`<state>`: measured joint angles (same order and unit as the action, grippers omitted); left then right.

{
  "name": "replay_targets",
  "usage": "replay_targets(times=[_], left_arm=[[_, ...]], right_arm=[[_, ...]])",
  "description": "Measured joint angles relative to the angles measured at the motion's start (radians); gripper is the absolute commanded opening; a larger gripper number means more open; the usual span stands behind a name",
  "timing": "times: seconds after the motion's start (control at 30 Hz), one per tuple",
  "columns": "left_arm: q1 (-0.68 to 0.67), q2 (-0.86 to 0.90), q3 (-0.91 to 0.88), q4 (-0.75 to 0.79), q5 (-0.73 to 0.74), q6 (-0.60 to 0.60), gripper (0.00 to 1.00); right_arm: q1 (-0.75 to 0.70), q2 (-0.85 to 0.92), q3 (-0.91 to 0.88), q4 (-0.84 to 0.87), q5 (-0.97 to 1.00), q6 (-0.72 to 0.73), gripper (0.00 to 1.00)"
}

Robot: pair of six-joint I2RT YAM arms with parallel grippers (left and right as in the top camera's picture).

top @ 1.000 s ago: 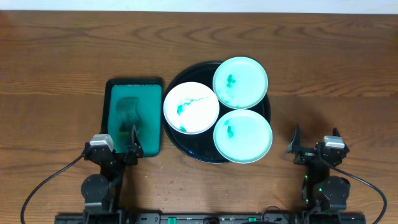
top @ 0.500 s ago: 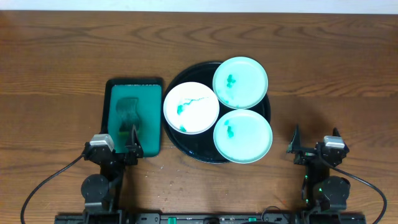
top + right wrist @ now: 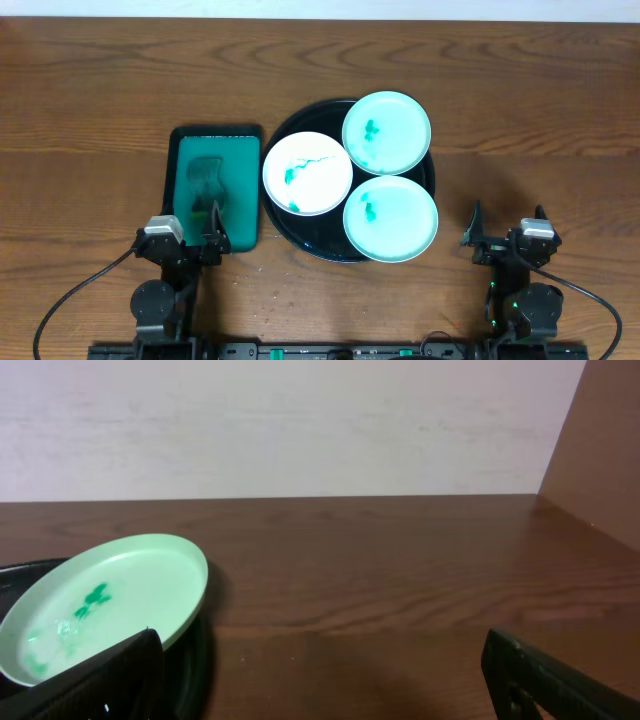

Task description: Clean dirty plates on tray and stack at the side

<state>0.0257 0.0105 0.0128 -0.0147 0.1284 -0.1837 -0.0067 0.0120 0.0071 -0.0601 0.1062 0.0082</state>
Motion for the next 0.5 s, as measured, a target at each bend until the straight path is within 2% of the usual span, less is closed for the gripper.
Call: replay_targets(times=[0.5], left_arm=[[0.0,0.0,0.001,-0.002,-0.01,0.0,0.82]], right_arm=[[0.0,0.0,0.0,0.0,0.0,0.0,0.99]])
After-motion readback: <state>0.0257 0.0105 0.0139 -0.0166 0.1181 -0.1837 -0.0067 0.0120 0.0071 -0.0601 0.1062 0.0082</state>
